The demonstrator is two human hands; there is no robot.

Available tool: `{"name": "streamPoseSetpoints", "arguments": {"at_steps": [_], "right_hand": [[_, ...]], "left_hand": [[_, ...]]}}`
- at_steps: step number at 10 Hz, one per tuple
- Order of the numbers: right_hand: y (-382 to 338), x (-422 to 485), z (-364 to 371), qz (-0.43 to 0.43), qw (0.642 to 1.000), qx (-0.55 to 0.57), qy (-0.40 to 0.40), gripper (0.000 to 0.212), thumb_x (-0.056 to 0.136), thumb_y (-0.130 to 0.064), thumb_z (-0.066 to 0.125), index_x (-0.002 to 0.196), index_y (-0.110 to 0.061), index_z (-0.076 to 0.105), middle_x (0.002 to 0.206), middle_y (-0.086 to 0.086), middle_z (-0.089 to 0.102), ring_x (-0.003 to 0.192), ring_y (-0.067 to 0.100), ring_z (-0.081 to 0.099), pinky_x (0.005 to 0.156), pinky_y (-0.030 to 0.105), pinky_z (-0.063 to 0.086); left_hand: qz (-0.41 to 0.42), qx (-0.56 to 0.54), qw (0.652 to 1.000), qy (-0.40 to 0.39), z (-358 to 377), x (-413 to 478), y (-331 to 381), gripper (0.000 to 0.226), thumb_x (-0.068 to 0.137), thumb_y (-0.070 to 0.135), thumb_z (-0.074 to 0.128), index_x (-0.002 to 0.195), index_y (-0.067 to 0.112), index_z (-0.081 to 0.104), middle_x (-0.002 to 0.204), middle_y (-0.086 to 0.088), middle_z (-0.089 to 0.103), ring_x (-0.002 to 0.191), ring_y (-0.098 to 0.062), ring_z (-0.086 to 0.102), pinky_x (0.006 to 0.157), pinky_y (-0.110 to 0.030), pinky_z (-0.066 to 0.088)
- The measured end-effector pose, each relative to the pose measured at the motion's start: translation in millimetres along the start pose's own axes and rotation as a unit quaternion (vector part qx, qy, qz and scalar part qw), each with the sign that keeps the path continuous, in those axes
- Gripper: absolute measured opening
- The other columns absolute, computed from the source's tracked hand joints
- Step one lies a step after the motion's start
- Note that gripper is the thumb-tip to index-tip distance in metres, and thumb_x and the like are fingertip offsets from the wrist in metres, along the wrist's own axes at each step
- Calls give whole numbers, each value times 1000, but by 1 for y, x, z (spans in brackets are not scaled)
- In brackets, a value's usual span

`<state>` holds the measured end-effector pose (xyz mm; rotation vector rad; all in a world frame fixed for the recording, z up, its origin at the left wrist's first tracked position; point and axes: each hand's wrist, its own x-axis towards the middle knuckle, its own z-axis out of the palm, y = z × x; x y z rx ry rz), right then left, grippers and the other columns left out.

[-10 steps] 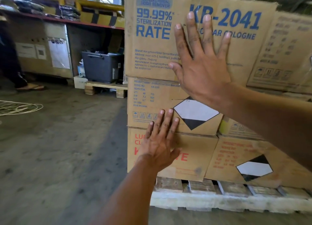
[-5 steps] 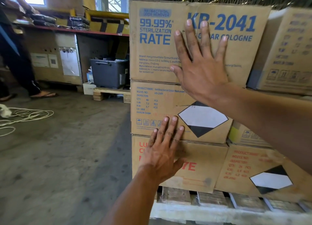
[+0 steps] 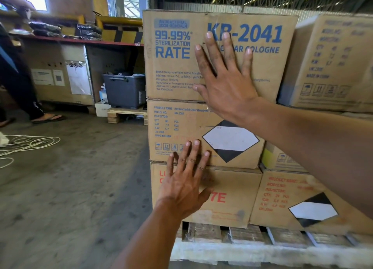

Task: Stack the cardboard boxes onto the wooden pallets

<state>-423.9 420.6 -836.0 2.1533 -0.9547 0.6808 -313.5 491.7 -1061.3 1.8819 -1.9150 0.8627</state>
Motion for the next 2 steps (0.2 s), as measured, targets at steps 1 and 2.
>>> {"name": "streamPoseSetpoints", "arguments": {"at_steps": [1, 2], "right_hand": [[-3, -8, -6, 2, 1000, 17, -20, 75, 106, -52, 26, 159, -17, -14, 166, 6, -25, 152, 35, -22, 115, 71, -1], [-13, -23, -11, -9, 999, 33, -36, 75, 106, -52, 26, 160, -16, -13, 166, 5, -25, 153, 36, -17, 117, 68, 2]], "left_hand": [[2, 10, 1000, 22, 2, -20, -7, 88, 90, 67, 38, 161, 16, 23, 168, -18, 10, 153, -39, 14, 119, -61, 19], [-6, 8, 1000, 17, -4, -59, -10, 87, 91, 65, 39, 160, 14, 25, 166, -20, 15, 151, -40, 20, 114, -58, 18]]}}
